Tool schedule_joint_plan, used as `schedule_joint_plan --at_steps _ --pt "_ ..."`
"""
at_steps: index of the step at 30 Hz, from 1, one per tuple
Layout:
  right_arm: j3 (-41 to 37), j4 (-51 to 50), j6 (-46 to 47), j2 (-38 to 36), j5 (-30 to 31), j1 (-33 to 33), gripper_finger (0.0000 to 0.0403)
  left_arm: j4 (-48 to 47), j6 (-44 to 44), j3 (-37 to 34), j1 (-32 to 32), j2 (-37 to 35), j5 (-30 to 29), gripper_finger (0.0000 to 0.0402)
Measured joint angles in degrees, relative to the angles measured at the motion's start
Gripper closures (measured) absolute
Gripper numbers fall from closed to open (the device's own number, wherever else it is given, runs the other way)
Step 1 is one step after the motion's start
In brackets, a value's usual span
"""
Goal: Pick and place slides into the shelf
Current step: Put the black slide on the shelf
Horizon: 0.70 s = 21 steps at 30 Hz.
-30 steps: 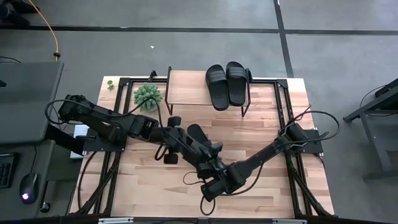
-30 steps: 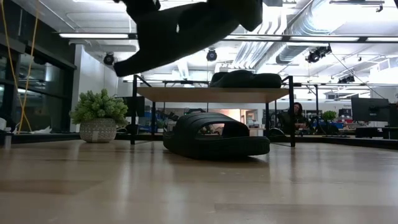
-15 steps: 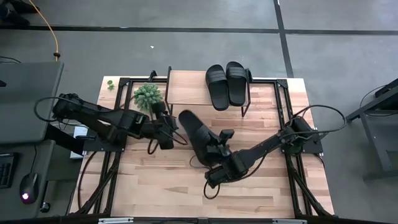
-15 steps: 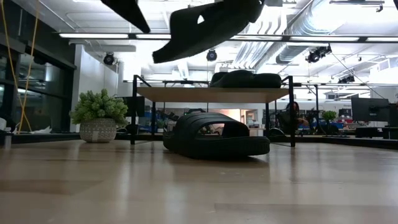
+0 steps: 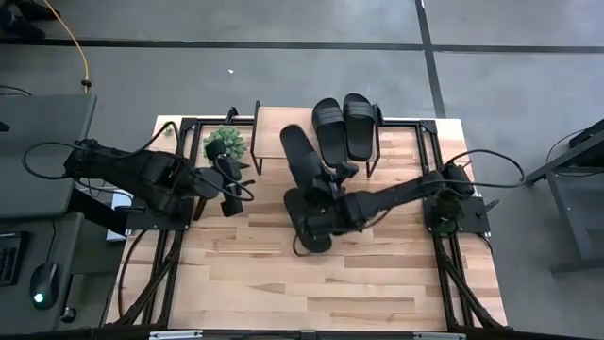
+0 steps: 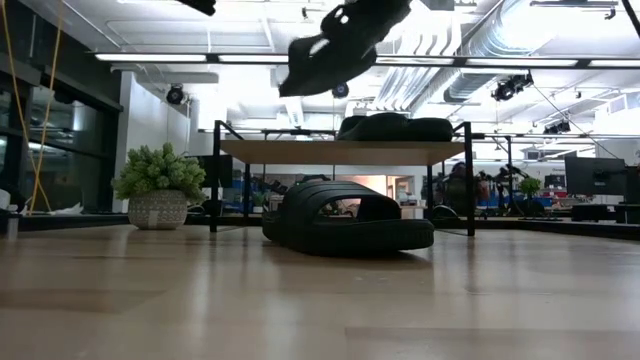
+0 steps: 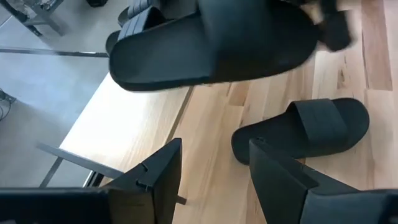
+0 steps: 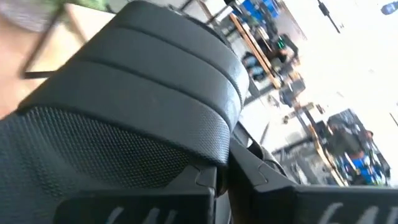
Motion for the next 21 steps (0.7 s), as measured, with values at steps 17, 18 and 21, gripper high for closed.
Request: schedule_joint_plan --at_steps 17,18,21 --pt "0.0 19.1 -12.3 -0.1 -5.8 -12.5 0.0403 -0.4 1.9 0.0 0.0 -0.6 0.1 0.0231" --pt "0.0 19.7 -12.7 -0.1 -5.9 -13.0 0.0403 -0.4 2.2 0.0 0.0 -0.6 0.1 0.0232" --pt "0.0 20.1 -12.6 -0.1 -6.9 -14.4 0.0403 -0.4 2.8 0.0 0.0 -0.6 0.1 0.0232"
